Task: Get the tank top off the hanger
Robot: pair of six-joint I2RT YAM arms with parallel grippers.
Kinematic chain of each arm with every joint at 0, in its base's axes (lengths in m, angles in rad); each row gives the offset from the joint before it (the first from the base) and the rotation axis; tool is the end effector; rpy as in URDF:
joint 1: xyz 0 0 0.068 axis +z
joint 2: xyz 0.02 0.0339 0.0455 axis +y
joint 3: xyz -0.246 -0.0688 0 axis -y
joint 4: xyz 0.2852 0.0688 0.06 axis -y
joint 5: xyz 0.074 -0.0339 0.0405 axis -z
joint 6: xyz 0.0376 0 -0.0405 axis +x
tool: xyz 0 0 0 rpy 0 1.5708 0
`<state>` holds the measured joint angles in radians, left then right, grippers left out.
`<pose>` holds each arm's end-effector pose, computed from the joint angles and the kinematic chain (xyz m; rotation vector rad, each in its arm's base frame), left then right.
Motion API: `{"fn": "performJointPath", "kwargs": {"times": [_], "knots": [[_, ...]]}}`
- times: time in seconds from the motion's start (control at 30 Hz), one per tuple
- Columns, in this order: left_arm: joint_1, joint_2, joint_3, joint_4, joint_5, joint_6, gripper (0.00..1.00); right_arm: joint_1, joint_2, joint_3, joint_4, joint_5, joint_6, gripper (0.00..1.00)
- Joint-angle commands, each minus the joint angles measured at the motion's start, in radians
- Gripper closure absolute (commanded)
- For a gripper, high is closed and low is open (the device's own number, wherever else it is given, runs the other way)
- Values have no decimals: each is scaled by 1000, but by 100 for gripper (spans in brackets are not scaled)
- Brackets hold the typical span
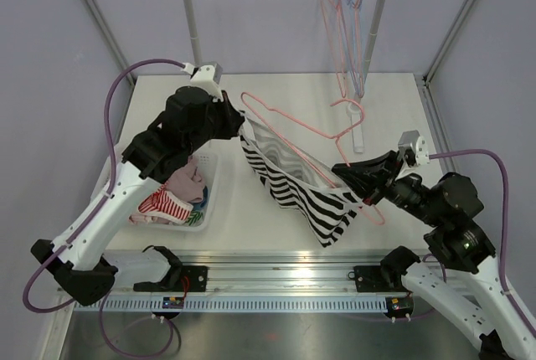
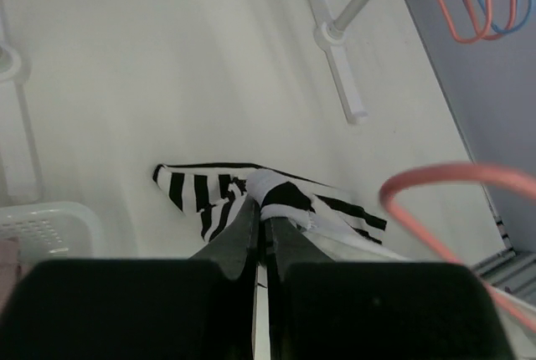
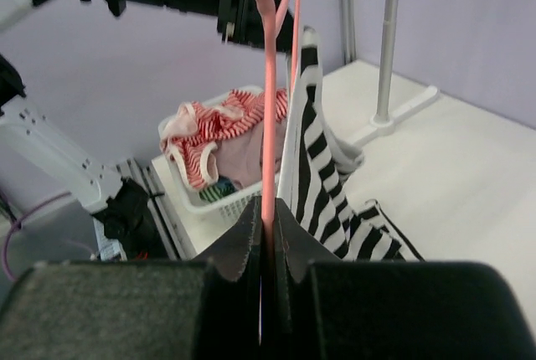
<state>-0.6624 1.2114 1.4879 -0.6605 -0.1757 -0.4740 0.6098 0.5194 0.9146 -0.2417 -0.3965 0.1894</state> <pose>0.2362 -0.1759 0.4378 0.0695 1.9920 -0.5745 0.1179 0.1001 0.4174 -0.6383 1.3544 0.9314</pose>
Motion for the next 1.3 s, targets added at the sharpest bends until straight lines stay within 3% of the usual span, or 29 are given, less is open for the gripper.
{"fn": "performJointPath", "kwargs": {"times": [0.0,0.1,0.23,0.37,0.5,0.63,0.97,1.2,1.27], "knots": [[30,-82,-67,149,86,-60,100,8,-42,-64,298,74,74,100],[17,-136,-162,258,220,-106,100,8,-22,-121,499,93,137,100],[-133,-173,-236,375,248,-59,100,10,82,-210,908,82,292,100],[-233,-214,-339,447,297,1,100,8,226,-218,1149,84,364,100],[-258,-219,-405,435,395,40,100,8,303,-287,1424,175,386,100],[-307,-191,-487,369,358,75,100,8,337,-332,1617,306,374,100],[-379,-73,-805,371,27,-87,100,8,226,-304,1389,469,75,100],[-381,-52,-825,266,-204,-184,100,8,189,-281,1264,518,-31,100],[-381,-73,-815,245,-209,-187,100,8,180,-214,1007,480,-22,100]]}}
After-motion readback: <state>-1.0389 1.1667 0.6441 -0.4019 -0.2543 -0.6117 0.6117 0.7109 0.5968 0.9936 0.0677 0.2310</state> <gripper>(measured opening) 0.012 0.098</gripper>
